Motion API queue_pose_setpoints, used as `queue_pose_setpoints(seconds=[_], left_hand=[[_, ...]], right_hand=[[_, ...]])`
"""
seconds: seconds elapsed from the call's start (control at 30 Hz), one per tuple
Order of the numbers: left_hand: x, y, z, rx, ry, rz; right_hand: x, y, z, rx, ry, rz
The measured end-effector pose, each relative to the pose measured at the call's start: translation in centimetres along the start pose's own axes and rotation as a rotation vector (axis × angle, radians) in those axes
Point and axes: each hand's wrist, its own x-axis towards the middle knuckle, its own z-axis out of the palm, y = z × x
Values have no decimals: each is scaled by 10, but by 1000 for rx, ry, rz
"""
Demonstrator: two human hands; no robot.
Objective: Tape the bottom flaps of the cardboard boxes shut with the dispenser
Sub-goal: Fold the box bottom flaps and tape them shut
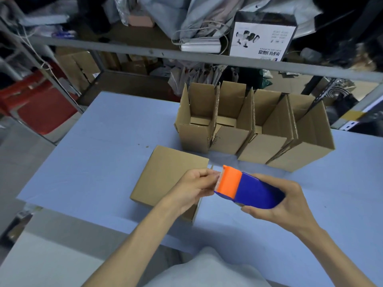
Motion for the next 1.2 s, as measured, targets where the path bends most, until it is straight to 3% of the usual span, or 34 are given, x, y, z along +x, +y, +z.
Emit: queue_pose_setpoints(seconds=[0.13,0.27,0.5,0.67,0.77,1.07,1.2], left_hand=[[3,0,1,236,211,99],[5,-3,-2,641,394,188],[8,-8,-8,545,490,160],[8,-10,-11,638,477,137],[9,-10,-12,593,386,115],[19,-13,-22,824,415,54],[20,-9,-54,874,495,38]], right_hand=[[0,2,6,-66,-33,-13],[0,9,17,-105,-51,5],[1,13,23,-90,-52,16],[1,16,23,-125,-61,21],[1,18,24,-142,-72,33],[6,29,36,-247,-203,92],[-11,43,19,-347,-136,146]])
